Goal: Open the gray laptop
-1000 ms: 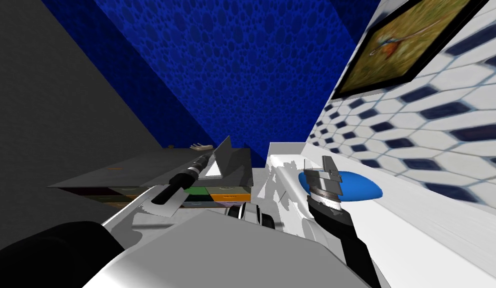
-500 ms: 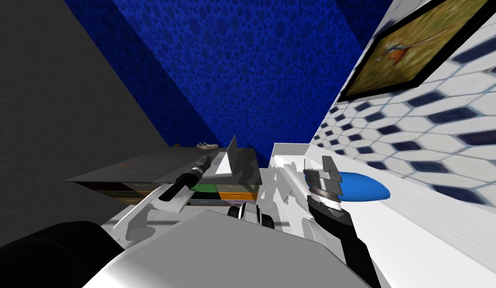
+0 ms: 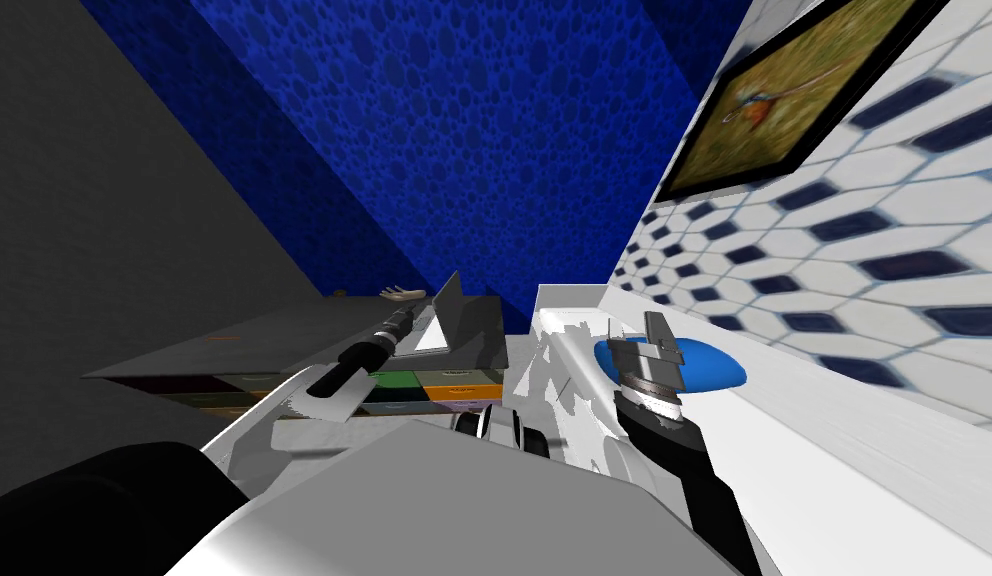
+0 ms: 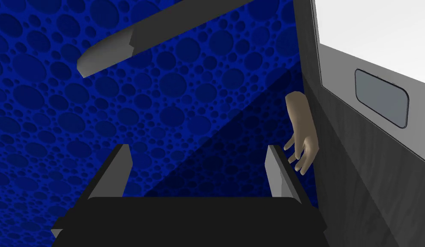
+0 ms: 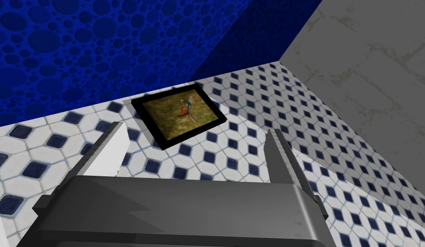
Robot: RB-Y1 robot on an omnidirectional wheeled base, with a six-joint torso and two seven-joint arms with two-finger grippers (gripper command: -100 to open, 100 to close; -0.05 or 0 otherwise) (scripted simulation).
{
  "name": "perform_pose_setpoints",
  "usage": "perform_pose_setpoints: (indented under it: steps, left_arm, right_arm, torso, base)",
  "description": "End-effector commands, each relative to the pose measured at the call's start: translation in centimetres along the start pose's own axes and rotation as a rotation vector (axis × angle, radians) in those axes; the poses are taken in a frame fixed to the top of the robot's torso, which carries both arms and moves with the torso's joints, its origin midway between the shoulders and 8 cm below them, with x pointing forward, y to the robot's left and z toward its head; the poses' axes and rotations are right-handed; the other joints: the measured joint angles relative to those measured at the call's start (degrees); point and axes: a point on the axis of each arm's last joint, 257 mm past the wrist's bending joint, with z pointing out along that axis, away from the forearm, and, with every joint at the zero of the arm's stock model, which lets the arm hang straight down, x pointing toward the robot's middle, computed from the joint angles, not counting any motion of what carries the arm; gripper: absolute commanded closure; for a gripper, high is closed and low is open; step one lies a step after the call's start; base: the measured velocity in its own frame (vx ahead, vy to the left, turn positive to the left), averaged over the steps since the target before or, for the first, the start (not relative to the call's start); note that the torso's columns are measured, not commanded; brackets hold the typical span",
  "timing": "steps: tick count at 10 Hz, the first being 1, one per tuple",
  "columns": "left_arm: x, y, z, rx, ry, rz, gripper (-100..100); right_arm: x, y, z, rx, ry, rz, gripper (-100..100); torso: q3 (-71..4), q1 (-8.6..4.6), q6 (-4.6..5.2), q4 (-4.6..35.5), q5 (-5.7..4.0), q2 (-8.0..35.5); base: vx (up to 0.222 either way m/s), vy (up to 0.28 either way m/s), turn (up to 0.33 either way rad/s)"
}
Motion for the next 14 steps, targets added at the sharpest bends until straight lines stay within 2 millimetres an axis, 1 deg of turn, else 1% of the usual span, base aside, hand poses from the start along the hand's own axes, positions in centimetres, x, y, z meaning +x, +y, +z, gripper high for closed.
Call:
perform_pose_setpoints:
  steps: [1, 6, 7, 8, 9, 10, 11, 14]
  left_arm:
    - [-1.9, -0.1, 0.2, -0.014, -0.027, 0.055, -100]
    - [-5.6, -1.0, 0.4, -0.034, -0.085, 0.163, -100]
    - [-5.1, -0.9, 0.4, -0.03, -0.075, 0.149, -100]
    - [-6.4, -1.0, 1.2, -0.043, -0.102, 0.153, -100]
    - [-5.6, -0.9, 0.8, -0.035, -0.089, 0.152, -100]
    - [-5.7, -0.9, 0.9, -0.037, -0.092, 0.152, 100]
    - [-5.4, -0.5, 1.3, -0.031, -0.088, 0.078, 100]
    - [-4.8, 0.2, 2.1, -0.017, -0.079, -0.072, 100]
  right_arm:
    - [0.0, 0.0, 0.0, 0.0, 0.0, 0.0, 0]
    - [0.0, 0.0, 0.0, 0.0, 0.0, 0.0, 0]
    - [0.0, 0.0, 0.0, 0.0, 0.0, 0.0, 0]
    - [0.0, 0.0, 0.0, 0.0, 0.0, 0.0, 0]
    - [0.0, 0.0, 0.0, 0.0, 0.0, 0.0, 0]
    - [0.0, 0.0, 0.0, 0.0, 0.0, 0.0, 0]
    - [0.0, 0.0, 0.0, 0.0, 0.0, 0.0, 0]
    - [0.0, 0.0, 0.0, 0.0, 0.0, -0.001, 0]
  torso:
    - [0.0, 0.06, 0.01, 0.0, 0.03, 0.0]
    - [0.0, -0.19, 0.01, 0.0, -0.06, 0.0]
    - [0.0, -0.18, 0.01, 0.0, -0.06, 0.0]
    - [0.0, 0.07, -0.01, 0.0, 0.01, 0.0]
    - [0.0, 0.18, 0.05, 0.0, 0.06, 0.0]
    - [0.0, 0.06, -0.03, 0.0, 0.03, 0.0]
    - [0.0, -0.08, -0.01, 0.0, -0.01, 0.0]
    - [0.1, 0.81, -0.3, -0.1, 0.46, 0.1]
  base:
    - [0.041, -0.122, -0.058]
    - [0.022, -0.127, -0.053]
    - [0.011, -0.063, -0.006]
    - [0.01, -0.009, -0.171]
    - [0.006, 0.0, -0.052]
    - [0.0, 0.0, 0.0]
    - [-0.025, 0.086, 0.016]
    - [-0.075, 0.155, 0.014]
